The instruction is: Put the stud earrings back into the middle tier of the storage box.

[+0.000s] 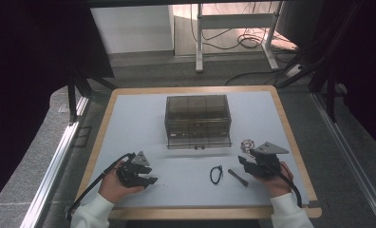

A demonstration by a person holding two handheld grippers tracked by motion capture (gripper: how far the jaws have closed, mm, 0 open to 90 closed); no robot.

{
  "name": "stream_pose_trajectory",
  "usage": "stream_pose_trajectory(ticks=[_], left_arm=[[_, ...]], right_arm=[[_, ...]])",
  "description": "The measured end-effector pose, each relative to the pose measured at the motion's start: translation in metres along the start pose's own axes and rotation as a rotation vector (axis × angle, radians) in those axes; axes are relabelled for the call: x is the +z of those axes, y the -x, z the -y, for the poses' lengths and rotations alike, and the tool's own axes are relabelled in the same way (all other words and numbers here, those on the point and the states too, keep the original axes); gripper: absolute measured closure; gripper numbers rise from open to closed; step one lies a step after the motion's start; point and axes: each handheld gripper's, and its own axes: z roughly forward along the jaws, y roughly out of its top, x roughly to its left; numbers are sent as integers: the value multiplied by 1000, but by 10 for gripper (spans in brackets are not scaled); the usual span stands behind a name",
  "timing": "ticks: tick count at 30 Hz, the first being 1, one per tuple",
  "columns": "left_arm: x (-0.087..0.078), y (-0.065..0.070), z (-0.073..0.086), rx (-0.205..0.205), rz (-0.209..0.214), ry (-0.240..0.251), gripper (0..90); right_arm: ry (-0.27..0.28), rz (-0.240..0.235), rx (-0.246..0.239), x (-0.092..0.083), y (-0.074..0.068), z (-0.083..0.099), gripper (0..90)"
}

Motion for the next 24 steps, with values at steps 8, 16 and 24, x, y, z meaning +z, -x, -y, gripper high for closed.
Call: stream_pose_trajectory(ticks=[8, 16, 24], left_arm=[[3, 1, 0, -4, -5, -12, 589], [6, 1, -1, -14, -5, -21, 610], [4, 1, 0, -14, -7, -28, 618]], right_arm=[[-1, 2, -1, 0, 0, 0, 446], [-1, 3, -1, 0, 0, 0, 446], [-3, 5, -1, 1, 0, 0, 446]])
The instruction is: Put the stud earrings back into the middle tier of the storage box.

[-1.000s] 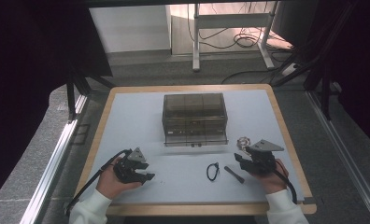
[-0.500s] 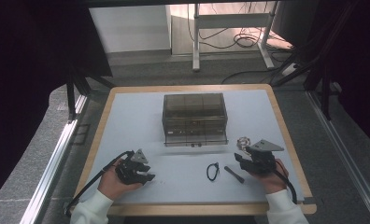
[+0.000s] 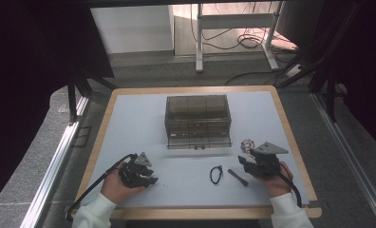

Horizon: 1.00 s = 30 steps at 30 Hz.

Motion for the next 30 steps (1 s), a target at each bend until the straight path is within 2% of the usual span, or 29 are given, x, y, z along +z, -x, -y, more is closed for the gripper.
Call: stream_pose_trajectory(ticks=[6, 15, 17, 21, 30], left_arm=[[2, 2, 0, 4, 3, -13, 622], [8, 3, -1, -1, 0, -18, 673], [9, 4, -1, 1, -9, -22, 695], [10, 11, -7, 32, -53, -50, 707], [10, 11, -8, 28, -43, -62, 741]], right_arm=[[-4, 0, 0, 1, 0, 0, 446], [-5, 0, 5, 1, 1, 1, 446], [-5, 0, 5, 1, 1, 1, 446], [-2, 2, 7, 2, 2, 1, 446], [-3, 2, 9, 1, 3, 1, 446]])
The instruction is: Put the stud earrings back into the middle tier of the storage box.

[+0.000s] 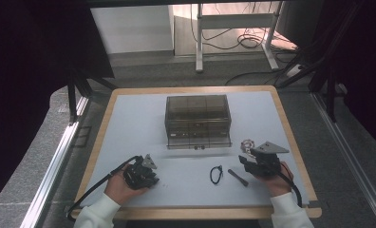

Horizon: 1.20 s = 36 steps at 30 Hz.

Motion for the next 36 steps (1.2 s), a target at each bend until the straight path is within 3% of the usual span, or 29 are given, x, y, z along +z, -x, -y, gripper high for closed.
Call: stream_pose_trajectory(ticks=[11, 26, 36], left_arm=[[0, -4, -1, -8, 23, -6, 856], [-2, -7, -2, -16, 35, 11, 871], [-17, -13, -5, -29, 44, 61, 869]], right_arm=[[0, 1, 1, 0, 0, 0, 446], [0, 7, 2, 1, 2, 0, 446], [-2, 6, 0, 2, 1, 0, 446]])
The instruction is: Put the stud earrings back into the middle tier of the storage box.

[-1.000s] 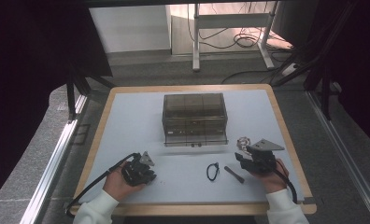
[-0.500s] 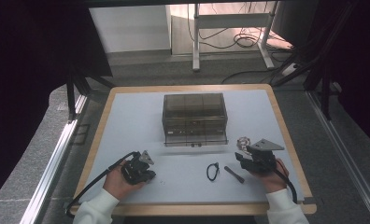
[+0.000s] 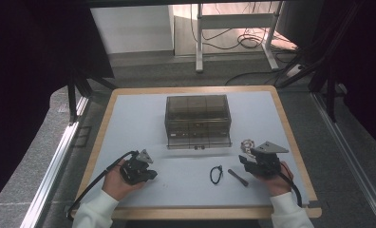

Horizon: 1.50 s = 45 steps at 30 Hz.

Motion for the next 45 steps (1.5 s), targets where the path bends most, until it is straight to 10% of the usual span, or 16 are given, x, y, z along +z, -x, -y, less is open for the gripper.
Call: stream_pose_trajectory(ticks=[19, 45], left_arm=[[-20, -16, -35, -14, 30, 104, 868], [-4, -40, -85, -36, 26, 136, 868]], right_arm=[[0, 1, 1, 0, 0, 0, 445], [0, 1, 5, 0, 2, 1, 445]])
